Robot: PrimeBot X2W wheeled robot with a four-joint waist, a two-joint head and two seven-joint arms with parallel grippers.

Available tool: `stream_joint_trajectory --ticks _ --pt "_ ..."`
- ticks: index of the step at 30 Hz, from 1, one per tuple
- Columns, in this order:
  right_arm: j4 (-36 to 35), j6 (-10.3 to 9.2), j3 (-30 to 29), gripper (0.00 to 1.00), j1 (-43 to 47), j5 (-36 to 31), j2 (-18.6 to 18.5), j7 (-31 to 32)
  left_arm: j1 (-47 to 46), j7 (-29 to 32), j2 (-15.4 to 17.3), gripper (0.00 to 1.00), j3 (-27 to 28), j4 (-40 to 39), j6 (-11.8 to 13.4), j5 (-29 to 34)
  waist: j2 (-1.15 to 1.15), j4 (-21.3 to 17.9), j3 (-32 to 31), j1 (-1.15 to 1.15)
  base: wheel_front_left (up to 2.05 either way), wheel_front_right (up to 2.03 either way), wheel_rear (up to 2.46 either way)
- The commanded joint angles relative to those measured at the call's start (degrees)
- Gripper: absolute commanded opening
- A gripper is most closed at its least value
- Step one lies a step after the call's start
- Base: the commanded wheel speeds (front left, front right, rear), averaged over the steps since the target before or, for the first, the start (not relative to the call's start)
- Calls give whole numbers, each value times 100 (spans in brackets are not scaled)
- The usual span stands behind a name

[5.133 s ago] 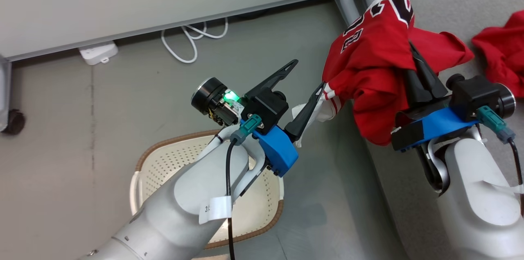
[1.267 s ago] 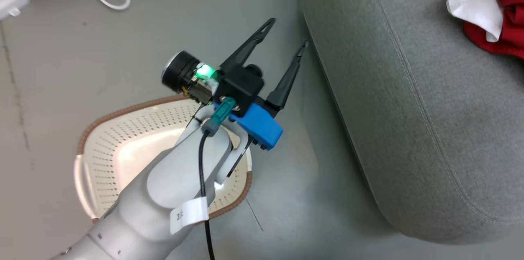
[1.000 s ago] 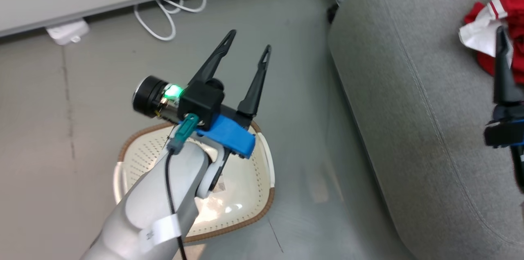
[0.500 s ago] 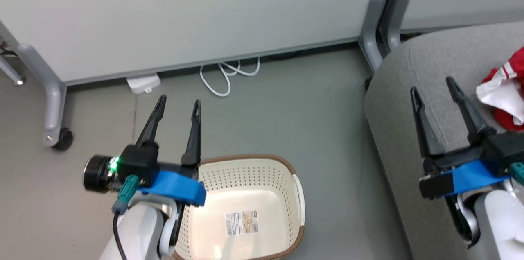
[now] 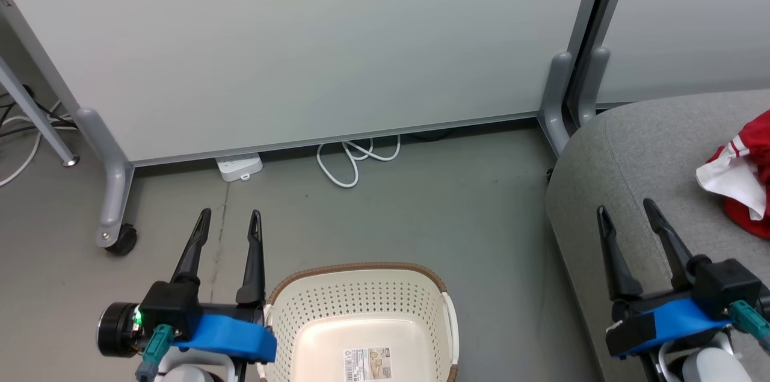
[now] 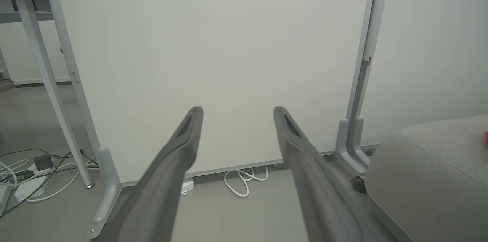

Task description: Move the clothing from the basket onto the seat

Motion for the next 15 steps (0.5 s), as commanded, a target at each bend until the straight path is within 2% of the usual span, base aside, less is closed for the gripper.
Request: stream_joint_trajectory --ticks 1,15 --pt "47 1 -34 100 157 36 41 -19 107 -15 -27 100 114 -23 -48 83 0 26 -27 1 0 0 0" --pt "183 1 -41 100 475 163 271 -19 394 -16 -261 100 590 -59 -328 240 0 114 -90 1 0 0 0"
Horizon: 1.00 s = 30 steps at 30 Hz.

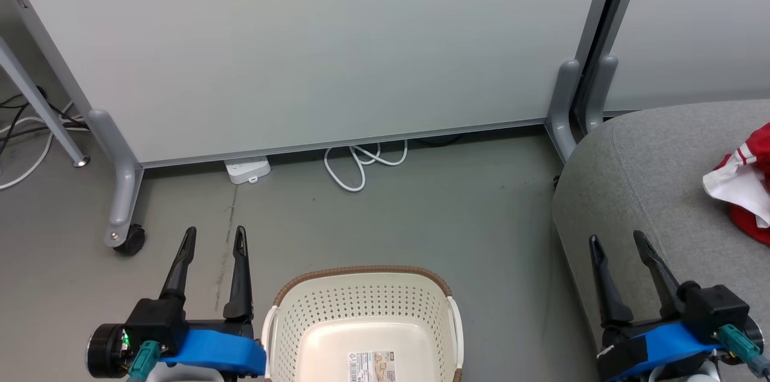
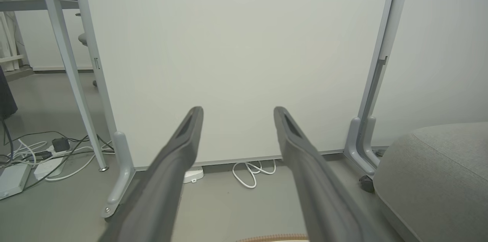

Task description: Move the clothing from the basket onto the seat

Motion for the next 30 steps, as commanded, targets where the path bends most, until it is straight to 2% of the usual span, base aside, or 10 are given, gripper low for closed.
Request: stream_joint_trajectory --ticks 1,8,23,24,28,30 --pt "18 1 -5 100 123 30 36 -19 69 -16 -17 100 57 -41 -35 37 0 14 0 0 0 0 0" --pt "64 1 9 100 193 92 58 -19 163 -16 -40 100 139 -90 -69 3 0 29 8 0 0 0 0" --pt "35 1 34 100 100 165 41 -19 177 -16 -41 100 46 -64 73 -83 0 40 28 0 0 0 0" --pt "60 0 26 0 106 132 46 0 151 0 -33 0 64 -55 57 -107 0 40 28 0 0 0 0" --pt "276 0 31 0 214 126 66 25 271 35 -37 0 69 169 55 -111 0 40 28 1 0 0 0" --pt "303 0 -3 0 193 312 73 94 251 98 -37 0 105 210 47 -303 0 37 28 0 0 0 0"
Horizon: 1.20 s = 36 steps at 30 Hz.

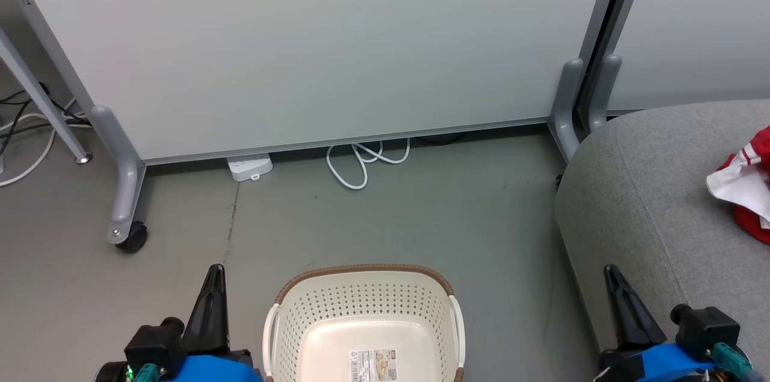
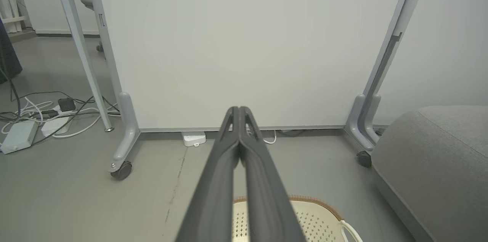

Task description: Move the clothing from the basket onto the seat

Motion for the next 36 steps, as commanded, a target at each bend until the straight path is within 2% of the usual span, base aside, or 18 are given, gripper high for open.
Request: stream_joint_trajectory --ticks 1,25,36 --pt "-63 0 -45 0 -74 262 -1 65 -104 67 1 0 47 -52 -12 -252 0 -3 0 0 0 0 0" --pt "-211 0 -224 0 -214 2763 62 694 -317 697 1 0 324 -53 -118 -2795 0 -45 4 0 0 0 0" --pt "-255 0 -294 0 -275 3649 86 926 -391 928 1 0 424 -46 -158 -3697 0 -64 6 0 0 0 0"
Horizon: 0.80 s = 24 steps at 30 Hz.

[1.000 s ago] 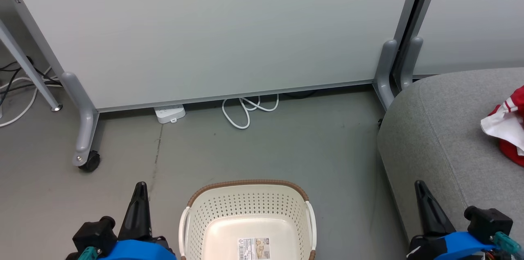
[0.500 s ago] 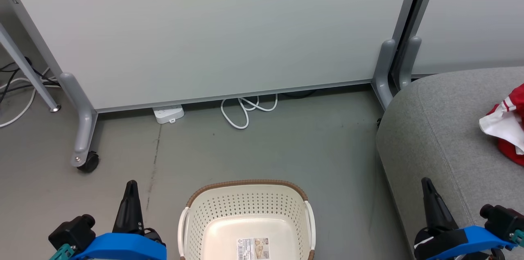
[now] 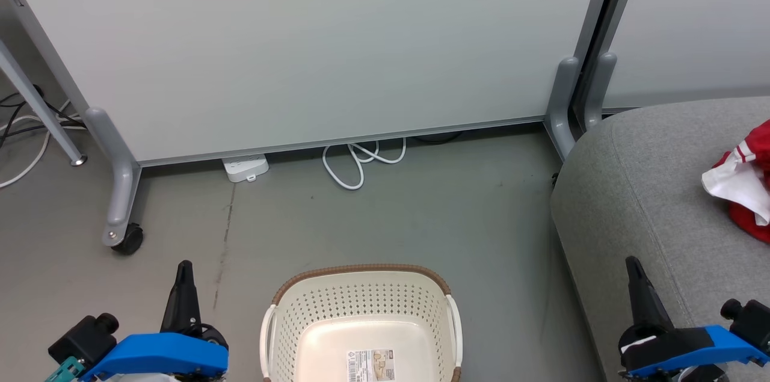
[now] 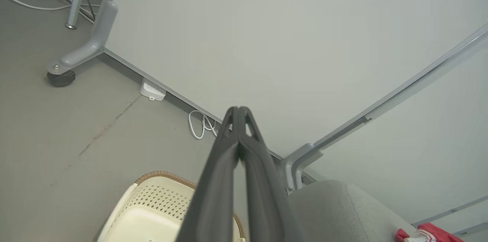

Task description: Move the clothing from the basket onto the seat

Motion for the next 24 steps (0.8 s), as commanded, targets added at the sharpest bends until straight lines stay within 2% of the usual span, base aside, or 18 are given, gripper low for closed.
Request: stream_joint_trajectory --ticks 1,24 --pt "-104 1 -35 0 -186 224 0 62 -164 53 5 0 49 -76 -29 -218 0 -3 0 0 0 0 0" --pt "-171 2 -153 0 -275 1716 41 453 -297 443 5 0 222 -61 -95 -1739 0 -40 4 0 0 0 0"
